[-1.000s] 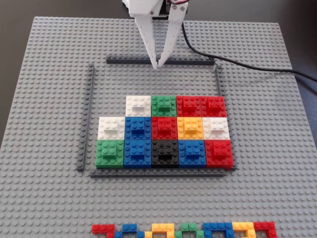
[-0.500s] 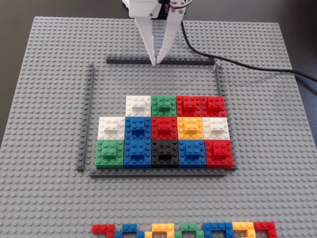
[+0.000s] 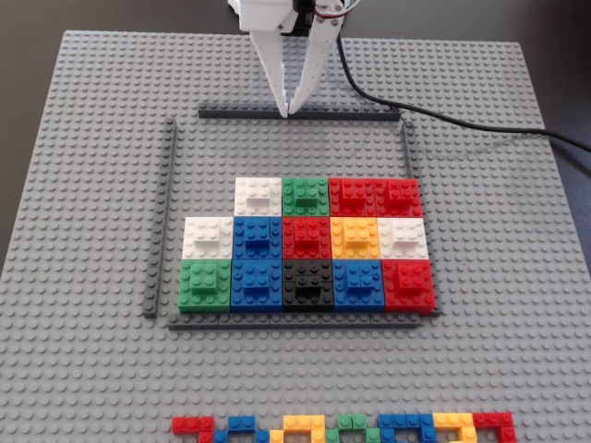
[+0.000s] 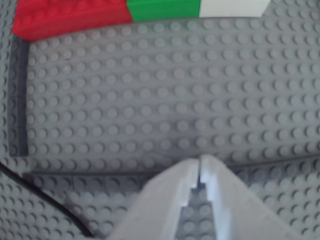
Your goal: Grab the cube and place it into the grid
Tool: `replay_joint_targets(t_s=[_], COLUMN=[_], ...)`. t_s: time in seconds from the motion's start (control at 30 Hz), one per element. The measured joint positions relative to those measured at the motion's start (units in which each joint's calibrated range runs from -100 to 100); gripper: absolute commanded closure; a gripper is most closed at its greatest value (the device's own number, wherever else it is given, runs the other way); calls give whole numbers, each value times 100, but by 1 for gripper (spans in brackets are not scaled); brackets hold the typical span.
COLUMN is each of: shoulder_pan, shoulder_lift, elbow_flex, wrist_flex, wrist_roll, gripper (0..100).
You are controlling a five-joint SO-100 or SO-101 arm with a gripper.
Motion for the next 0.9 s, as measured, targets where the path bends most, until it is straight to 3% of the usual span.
replay_joint_targets(t_s=[0.9], shoulder_pan=[-190], shoulder_lift=[0], elbow_flex=[0], wrist_flex=[-410], wrist_roll=[-181], gripper=[100])
